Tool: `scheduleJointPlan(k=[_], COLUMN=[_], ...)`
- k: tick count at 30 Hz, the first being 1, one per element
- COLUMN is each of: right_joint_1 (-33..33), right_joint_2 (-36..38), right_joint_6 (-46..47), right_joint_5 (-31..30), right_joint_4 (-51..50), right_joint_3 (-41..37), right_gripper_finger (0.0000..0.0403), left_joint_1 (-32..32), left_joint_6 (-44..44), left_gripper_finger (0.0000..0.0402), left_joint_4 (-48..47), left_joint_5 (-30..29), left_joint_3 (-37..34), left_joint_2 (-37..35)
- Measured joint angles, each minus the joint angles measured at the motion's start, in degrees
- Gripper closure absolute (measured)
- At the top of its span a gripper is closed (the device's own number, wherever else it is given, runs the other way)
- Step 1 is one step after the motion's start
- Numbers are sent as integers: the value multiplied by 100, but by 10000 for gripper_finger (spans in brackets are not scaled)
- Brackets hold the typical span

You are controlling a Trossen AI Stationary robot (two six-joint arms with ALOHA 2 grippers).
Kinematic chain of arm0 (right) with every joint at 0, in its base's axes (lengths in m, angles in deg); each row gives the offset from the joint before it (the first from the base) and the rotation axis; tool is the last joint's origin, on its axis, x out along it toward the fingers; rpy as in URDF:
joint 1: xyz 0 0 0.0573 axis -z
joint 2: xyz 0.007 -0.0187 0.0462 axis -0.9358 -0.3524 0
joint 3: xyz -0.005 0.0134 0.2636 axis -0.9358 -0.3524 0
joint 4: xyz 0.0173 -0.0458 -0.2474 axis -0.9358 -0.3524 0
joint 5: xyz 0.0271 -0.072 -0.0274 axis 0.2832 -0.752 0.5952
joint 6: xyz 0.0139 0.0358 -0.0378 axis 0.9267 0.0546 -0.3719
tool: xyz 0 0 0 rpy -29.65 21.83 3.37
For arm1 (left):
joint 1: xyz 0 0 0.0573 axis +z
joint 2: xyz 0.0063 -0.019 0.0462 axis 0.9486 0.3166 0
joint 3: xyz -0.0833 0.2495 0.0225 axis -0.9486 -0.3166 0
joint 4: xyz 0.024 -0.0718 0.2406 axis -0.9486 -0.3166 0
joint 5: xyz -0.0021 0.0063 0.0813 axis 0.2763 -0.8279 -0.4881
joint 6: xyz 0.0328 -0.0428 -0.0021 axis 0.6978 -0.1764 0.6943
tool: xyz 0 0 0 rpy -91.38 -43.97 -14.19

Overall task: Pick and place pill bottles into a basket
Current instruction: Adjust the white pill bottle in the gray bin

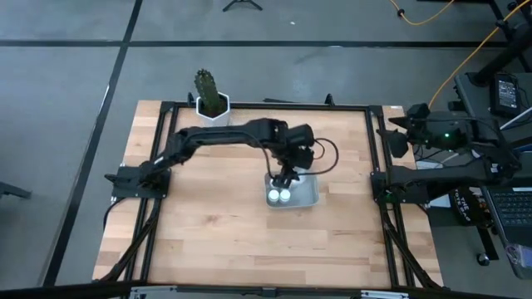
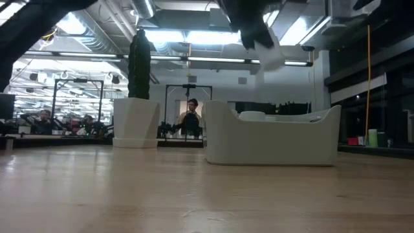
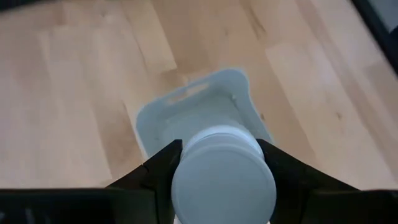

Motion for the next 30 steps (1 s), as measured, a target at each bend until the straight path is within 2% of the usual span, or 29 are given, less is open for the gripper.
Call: scheduleJointPlan(k=[11,21,30], right_joint_1=[2,0,0], right_joint_2=[-17,-16,-27], right_joint_6=[-92,-85,-87], right_joint_5=[454,1074,1233], right_joint_4=[477,1356,1647], right_joint_3=[-638,-1412,-1483], right_gripper_finger=[69,69,69], left_joint_1=[-255,-312,-293], left_joint_6=[414,681,815], left_gripper_finger=[233,233,233], left_joint_4=[312,453,669], left_joint_5=[-91,-57,122], left_joint_3=[0,0,0], left_joint_2=[777,990,1419])
